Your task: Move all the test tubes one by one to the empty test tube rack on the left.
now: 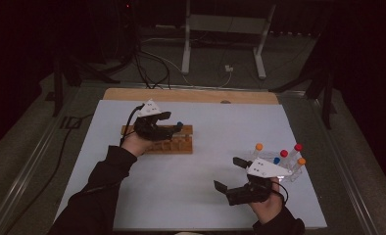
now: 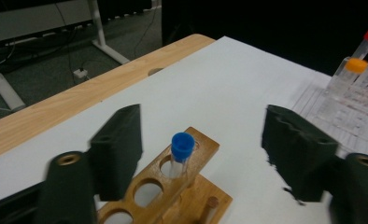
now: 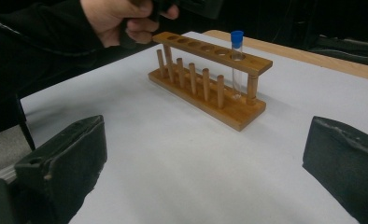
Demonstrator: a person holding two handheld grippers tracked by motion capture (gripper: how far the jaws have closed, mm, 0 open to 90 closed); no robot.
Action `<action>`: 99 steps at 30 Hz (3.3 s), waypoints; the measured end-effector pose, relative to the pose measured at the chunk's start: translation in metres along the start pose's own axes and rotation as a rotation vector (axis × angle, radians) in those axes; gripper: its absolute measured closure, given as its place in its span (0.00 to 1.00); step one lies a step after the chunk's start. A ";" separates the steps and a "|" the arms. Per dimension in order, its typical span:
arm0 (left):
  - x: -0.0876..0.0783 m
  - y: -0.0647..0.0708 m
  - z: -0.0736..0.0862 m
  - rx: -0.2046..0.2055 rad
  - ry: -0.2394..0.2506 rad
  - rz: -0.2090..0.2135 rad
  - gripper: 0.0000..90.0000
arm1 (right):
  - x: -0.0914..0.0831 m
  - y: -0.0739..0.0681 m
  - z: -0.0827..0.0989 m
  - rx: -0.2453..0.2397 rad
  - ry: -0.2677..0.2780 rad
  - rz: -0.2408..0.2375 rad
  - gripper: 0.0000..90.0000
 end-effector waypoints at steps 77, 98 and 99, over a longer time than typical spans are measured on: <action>-0.078 0.101 0.089 -0.013 0.008 0.216 0.01 | -0.088 0.114 0.034 0.200 0.074 0.630 0.60; -0.076 0.101 0.087 -0.011 0.017 0.223 0.01 | -0.075 0.136 0.039 0.207 0.011 0.676 0.85; -0.076 0.101 0.087 -0.012 0.019 0.223 0.01 | -0.075 0.136 0.039 0.204 0.009 0.675 0.85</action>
Point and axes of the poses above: each handheld gripper's, and its own axes: x roughly forward along the jaws, z roughly out of its underside, y roughly to its right, the point moved 8 cm from there along x, roughly forward along the jaws, and after that the axes turned 13 degrees about x, right-handed, at the moved point
